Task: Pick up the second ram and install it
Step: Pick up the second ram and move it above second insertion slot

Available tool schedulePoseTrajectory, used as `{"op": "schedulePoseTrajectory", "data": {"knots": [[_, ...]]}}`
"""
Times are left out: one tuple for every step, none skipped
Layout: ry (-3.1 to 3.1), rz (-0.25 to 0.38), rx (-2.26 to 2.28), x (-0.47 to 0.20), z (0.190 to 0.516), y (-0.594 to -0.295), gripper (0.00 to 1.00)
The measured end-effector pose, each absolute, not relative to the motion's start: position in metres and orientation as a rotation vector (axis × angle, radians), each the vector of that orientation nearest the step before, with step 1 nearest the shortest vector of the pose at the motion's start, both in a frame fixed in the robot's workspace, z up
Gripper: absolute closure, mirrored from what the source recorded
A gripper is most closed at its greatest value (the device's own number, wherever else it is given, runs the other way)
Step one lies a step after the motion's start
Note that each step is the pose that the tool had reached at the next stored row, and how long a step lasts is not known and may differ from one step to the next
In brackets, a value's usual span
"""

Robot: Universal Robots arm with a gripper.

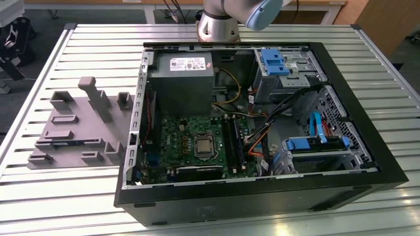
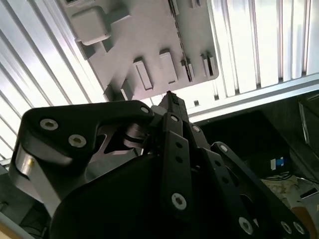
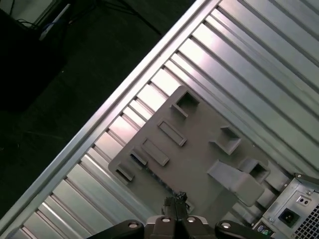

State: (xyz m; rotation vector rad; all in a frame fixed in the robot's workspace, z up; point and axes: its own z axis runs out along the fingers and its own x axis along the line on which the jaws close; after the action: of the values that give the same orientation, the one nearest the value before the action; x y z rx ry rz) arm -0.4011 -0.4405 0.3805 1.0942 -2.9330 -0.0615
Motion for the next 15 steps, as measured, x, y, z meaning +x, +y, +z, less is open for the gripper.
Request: {"op": "schedulePoseTrajectory", "data": {"knots": [[-2.925, -0.061, 1.116, -0.4012, 0.3805, -0.4405, 0.89], [-2.916, -0.061, 1.137, -0.4013, 0.3805, -0.4405, 0.89], [-2.908, -0.061, 1.158, -0.4014, 0.3804, -0.4405, 0.89], [-2.901, -0.061, 1.175, -0.4015, 0.3803, -0.4406, 0.89], [-2.894, -0.061, 1.191, -0.4016, 0.3802, -0.4406, 0.89], [-2.886, -0.061, 1.209, -0.4017, 0.3802, -0.4407, 0.89], [-2.878, -0.061, 1.228, -0.4018, 0.3801, -0.4407, 0.89], [-2.869, -0.061, 1.248, -0.4018, 0.3800, -0.4407, 0.89], [-2.858, -0.060, 1.271, -0.4019, 0.3799, -0.4407, 0.89], [-2.849, -0.060, 1.292, -0.4019, 0.3798, -0.4407, 0.89], [-2.839, -0.060, 1.311, -0.4019, 0.3796, -0.4408, 0.89], [-2.830, -0.060, 1.330, -0.4019, 0.3795, -0.4408, 0.89], [-2.821, -0.060, 1.349, -0.4020, 0.3794, -0.4408, 0.89], [-2.812, -0.060, 1.367, -0.4020, 0.3793, -0.4408, 0.89], [-2.804, -0.060, 1.384, -0.4020, 0.3793, -0.4409, 0.89]]}}
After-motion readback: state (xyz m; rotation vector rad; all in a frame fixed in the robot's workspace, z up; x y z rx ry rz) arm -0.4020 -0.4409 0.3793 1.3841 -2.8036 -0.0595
